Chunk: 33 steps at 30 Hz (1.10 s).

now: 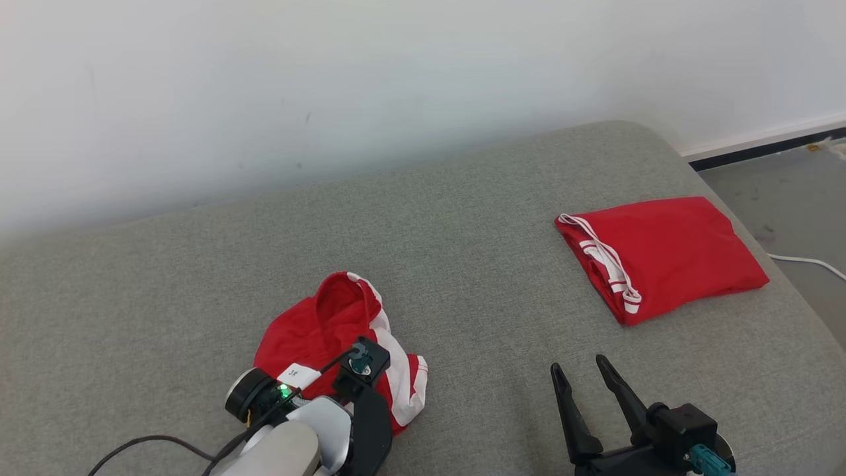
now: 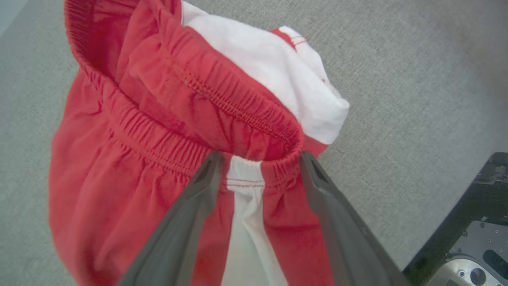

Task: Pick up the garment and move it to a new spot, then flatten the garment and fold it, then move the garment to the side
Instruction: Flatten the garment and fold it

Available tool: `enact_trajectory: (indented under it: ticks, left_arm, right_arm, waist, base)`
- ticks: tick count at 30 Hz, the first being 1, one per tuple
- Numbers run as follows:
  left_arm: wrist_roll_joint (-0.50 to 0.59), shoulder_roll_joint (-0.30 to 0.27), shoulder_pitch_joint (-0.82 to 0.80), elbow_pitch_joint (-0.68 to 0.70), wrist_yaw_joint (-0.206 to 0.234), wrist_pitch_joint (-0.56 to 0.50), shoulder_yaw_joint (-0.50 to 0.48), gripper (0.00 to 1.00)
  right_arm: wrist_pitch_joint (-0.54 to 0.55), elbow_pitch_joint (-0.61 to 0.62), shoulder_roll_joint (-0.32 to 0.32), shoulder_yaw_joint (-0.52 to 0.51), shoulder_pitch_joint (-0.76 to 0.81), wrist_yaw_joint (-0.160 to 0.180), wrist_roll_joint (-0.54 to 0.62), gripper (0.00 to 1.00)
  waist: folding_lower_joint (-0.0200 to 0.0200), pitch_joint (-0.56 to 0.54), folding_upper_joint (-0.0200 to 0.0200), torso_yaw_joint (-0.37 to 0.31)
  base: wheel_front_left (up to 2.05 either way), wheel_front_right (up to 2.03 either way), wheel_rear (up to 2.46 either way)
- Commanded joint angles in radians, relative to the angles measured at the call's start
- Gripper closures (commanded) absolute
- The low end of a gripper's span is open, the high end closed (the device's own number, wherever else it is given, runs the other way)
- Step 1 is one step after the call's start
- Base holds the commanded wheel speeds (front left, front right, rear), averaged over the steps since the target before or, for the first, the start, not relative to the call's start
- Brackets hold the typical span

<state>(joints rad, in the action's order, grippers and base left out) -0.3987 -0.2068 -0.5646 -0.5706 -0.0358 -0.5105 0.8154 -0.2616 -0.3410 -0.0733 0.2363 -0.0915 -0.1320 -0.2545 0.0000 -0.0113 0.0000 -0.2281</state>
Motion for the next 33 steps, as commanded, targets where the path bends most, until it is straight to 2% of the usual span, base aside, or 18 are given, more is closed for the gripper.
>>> enact_trajectory:
  ticks: [1,2,4,7,10,11,12,13,14,19,22,27,33]
  left_arm:
    - [0.011,-0.007,-0.008,-0.003,-0.005,-0.01,0.006,0.32]
    - [0.01,-0.009,-0.006,-0.005,-0.007,-0.018,0.012,0.53]
    - [0.001,-0.008,-0.001,0.001,-0.013,-0.026,0.016,0.53]
    - [-0.002,-0.002,0.005,0.009,-0.018,-0.028,0.027,0.42]
    - [-0.002,0.002,0.009,0.008,-0.023,-0.032,0.035,0.42]
    - [-0.003,0.002,0.012,0.003,-0.024,-0.032,0.039,0.53]
    - [-0.002,0.003,0.013,-0.001,-0.024,-0.032,0.043,0.57]
    - [0.001,0.004,0.013,-0.006,-0.027,-0.033,0.05,0.72]
    - [0.005,0.004,0.013,-0.01,-0.029,-0.03,0.054,1.0]
    - [0.011,0.007,0.003,-0.025,-0.025,-0.014,0.061,1.0]
    - [0.01,0.018,-0.031,-0.02,-0.003,0.062,0.035,1.0]
    - [-0.005,0.053,-0.109,0.013,0.049,0.228,-0.044,1.0]
    - [-0.023,0.094,-0.234,0.055,0.092,0.503,-0.159,1.0]
  right_arm:
    - [-0.005,-0.002,0.002,0.001,-0.002,0.003,-0.003,0.0]
    - [-0.005,-0.001,0.003,0.001,-0.003,0.003,-0.003,0.0]
    - [-0.005,0.001,0.003,-0.002,0.0,0.003,-0.003,0.0]
    - [-0.005,0.001,0.004,-0.004,0.006,0.003,-0.001,0.0]
    - [-0.005,0.0,0.004,-0.003,0.006,0.003,-0.001,0.0]
    - [-0.005,0.0,0.004,-0.002,0.004,0.003,-0.001,0.0]
    - [-0.005,0.0,0.004,0.0,0.001,0.003,-0.002,0.0]
    - [-0.005,0.0,0.005,0.001,-0.003,0.003,-0.003,0.0]
    - [-0.005,0.0,0.005,0.002,-0.007,0.003,-0.003,0.0]
    - [-0.005,0.0,0.006,0.003,-0.014,0.003,-0.005,0.0]
    - [-0.005,0.0,0.006,-0.003,-0.014,0.003,-0.006,0.0]
    - [-0.005,-0.001,0.007,-0.013,-0.008,0.003,-0.002,0.0]
    - [-0.005,-0.001,0.007,-0.01,-0.016,0.003,0.002,0.0]
  waist:
    - [0.0,-0.001,0.0,-0.002]
    - [0.0,-0.002,0.0,-0.002]
    - [0.0,-0.003,0.0,-0.001]
    - [0.0,-0.005,0.0,0.002]
    - [0.0,-0.005,0.0,0.004]
    - [0.0,-0.004,0.0,0.003]
    - [0.0,-0.004,0.0,0.003]
    - [0.0,-0.003,0.0,0.002]
    - [0.0,-0.002,0.0,0.001]
    - [0.0,0.001,0.0,-0.005]
    - [0.0,0.001,0.0,-0.008]
    - [0.0,-0.002,0.0,-0.001]
    - [0.0,-0.002,0.0,0.003]
  base:
    - [0.0,0.0,0.0]
    - [0.0,0.0,0.0]
    - [0.0,0.0,0.0]
    - [0.0,0.0,0.0]
    - [0.0,0.0,0.0]
    - [0.0,0.0,0.0]
    - [0.0,0.0,0.0]
    - [0.0,0.0,0.0]
    - [0.0,0.0,0.0]
    - [0.0,0.0,0.0]
    - [0.0,0.0,0.0]
    - [0.0,0.0,0.0]
    - [0.0,0.0,0.0]
